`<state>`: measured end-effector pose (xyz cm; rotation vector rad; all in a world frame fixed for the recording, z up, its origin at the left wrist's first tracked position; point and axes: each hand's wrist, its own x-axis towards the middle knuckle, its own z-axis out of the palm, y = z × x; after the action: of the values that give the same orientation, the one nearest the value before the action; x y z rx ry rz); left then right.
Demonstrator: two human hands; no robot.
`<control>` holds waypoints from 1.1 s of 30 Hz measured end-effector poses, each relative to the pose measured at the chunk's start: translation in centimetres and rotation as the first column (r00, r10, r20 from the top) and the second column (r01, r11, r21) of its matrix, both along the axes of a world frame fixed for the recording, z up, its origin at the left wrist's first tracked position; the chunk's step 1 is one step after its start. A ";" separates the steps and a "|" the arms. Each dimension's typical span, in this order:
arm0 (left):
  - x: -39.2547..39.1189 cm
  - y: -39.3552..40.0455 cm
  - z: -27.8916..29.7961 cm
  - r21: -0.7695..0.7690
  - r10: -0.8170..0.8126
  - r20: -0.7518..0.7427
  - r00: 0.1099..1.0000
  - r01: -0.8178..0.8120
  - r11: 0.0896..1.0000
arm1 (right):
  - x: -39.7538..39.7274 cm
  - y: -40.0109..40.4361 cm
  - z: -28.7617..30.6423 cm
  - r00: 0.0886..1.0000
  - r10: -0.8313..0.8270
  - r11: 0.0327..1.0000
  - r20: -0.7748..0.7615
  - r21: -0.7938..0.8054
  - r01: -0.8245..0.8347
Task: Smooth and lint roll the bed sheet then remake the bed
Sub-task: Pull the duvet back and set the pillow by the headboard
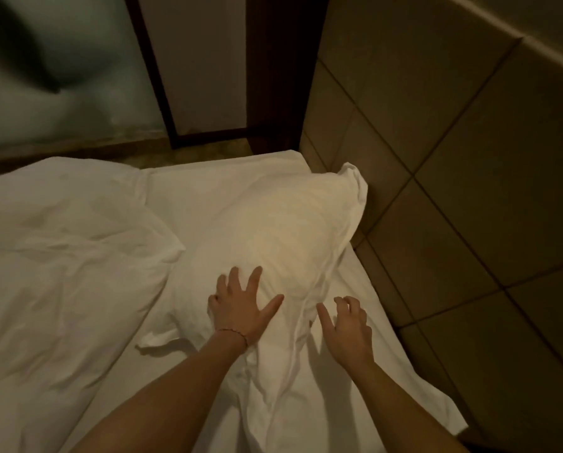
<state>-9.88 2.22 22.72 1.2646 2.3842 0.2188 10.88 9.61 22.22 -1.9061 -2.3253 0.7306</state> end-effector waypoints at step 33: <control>-12.4 14.1 -5.5 -0.207 0.573 0.129 0.809 -0.543 0.814 | -19.5 11.7 -4.4 0.790 -0.614 0.743 0.000 -0.338 0.578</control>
<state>-22.28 16.34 17.20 0.4105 2.4864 0.2965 -8.57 21.29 17.84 -2.4667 -1.4214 1.1295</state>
